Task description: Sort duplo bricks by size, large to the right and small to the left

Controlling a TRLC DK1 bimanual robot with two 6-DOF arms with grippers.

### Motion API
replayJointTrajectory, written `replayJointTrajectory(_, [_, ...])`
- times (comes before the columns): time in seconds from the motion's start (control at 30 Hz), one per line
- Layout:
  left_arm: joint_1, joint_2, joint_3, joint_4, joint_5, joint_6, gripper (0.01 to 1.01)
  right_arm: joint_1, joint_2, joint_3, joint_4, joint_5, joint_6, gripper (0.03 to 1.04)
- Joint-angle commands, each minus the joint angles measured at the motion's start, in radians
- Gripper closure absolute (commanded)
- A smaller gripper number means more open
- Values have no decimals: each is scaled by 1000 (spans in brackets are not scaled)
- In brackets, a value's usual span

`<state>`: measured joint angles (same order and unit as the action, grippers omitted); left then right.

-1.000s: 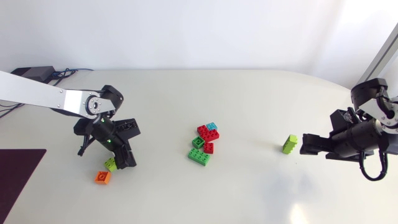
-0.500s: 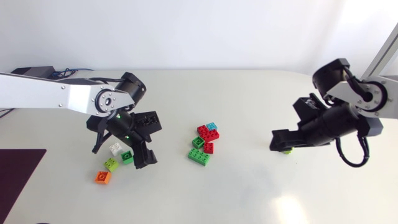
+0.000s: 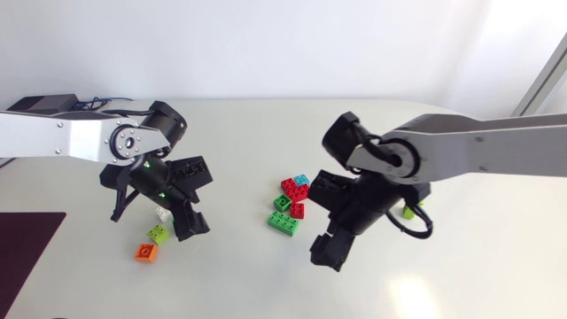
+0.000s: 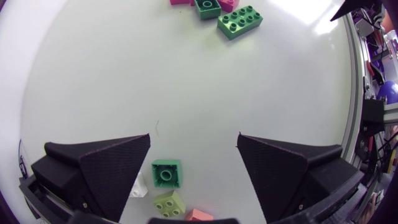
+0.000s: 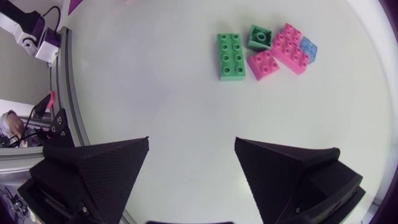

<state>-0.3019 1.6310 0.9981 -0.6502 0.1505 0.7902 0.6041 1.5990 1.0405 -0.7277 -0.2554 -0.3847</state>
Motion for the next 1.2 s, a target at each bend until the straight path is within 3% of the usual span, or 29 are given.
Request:
replayJointTrajectory(0.0, [10, -16, -32, -9, 1, -25, 54, 23, 87, 79, 20, 1, -45, 70])
replayJointTrajectory(0.27, [15, -11, -42, -14, -3, -34, 54, 37, 345, 322, 57, 2, -120, 72])
replayJointTrajectory(0.4, [26, -16, -47, -17, -9, -31, 54, 26, 409, 374, 57, 2, -160, 72])
replayJointTrajectory(0.63, [35, -17, -50, -17, -9, -29, 54, 16, 426, 348, 113, 4, -178, 82])
replayJointTrajectory(1.17, [37, -20, -67, -17, -8, -34, 54, -15, 368, 266, 74, 4, -135, 85])
